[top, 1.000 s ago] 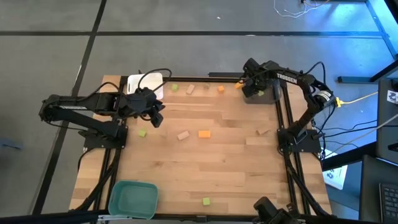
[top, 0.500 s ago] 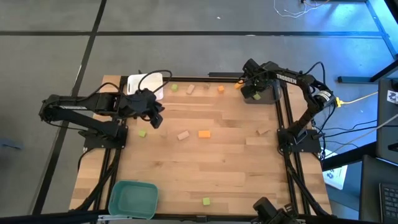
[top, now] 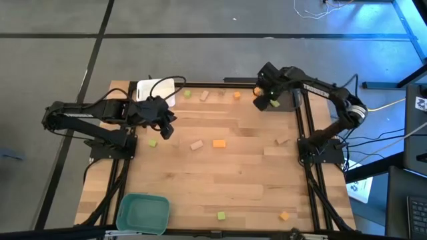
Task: Sort & place blocks by color
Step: Put the brown block into the white bin
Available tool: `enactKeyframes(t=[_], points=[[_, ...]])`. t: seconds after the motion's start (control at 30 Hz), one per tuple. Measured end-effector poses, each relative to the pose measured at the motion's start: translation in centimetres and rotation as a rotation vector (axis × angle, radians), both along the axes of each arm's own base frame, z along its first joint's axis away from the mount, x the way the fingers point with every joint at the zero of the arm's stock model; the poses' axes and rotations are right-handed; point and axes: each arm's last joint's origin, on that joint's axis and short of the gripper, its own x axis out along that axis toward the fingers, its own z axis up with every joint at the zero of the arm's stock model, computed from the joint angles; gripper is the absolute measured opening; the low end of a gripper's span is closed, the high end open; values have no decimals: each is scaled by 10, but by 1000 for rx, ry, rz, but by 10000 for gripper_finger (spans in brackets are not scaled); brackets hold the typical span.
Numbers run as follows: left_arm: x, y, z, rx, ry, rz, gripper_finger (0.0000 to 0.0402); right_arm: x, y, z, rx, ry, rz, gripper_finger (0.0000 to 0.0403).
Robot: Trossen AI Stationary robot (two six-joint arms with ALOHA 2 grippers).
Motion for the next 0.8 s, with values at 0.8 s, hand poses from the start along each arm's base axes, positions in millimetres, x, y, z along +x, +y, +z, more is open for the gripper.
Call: enactKeyframes(t=[0.8], points=[[-13, -5, -15, -150, 190, -95, 96, 60, 115, 21, 73, -294, 737, 195]])
